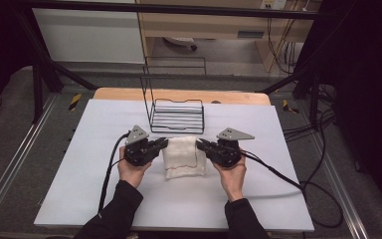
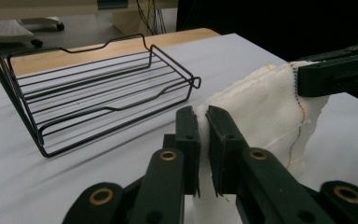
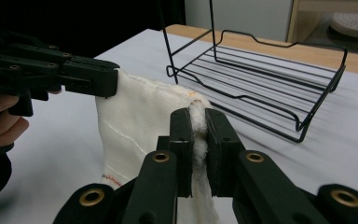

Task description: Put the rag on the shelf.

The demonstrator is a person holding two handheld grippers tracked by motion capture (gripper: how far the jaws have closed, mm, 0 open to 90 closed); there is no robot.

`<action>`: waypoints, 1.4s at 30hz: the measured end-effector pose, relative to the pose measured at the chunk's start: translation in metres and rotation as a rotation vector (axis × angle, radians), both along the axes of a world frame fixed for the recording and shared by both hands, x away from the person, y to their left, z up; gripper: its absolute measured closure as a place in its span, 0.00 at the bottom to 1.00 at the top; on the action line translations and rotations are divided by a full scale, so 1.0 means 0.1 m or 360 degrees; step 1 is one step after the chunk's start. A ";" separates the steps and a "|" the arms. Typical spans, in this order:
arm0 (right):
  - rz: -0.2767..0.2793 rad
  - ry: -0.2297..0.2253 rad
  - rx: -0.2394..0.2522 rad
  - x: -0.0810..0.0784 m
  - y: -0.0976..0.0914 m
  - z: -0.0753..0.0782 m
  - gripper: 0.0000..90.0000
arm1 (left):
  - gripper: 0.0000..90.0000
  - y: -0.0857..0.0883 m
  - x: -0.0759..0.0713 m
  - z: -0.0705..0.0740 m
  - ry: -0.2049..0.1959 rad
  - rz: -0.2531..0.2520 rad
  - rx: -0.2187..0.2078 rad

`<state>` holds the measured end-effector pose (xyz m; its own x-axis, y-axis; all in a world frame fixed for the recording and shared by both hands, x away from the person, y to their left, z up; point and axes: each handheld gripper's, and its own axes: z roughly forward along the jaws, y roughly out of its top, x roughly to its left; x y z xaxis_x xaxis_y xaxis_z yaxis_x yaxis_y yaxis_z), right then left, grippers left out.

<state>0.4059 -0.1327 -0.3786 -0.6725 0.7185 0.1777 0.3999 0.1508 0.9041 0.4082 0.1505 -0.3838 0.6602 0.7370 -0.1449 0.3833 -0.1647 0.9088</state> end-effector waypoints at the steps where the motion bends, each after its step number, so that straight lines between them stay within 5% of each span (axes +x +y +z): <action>1: -0.0004 -0.0011 0.0007 -0.01 0.00 0.01 0.91 | 0.92 0.01 -0.01 0.01 -0.0006 -0.0001 -0.0008; 42: -0.0048 -0.0362 0.0156 -0.11 0.08 0.63 0.91 | 0.92 0.10 -0.07 0.65 -0.0292 0.0067 -0.0166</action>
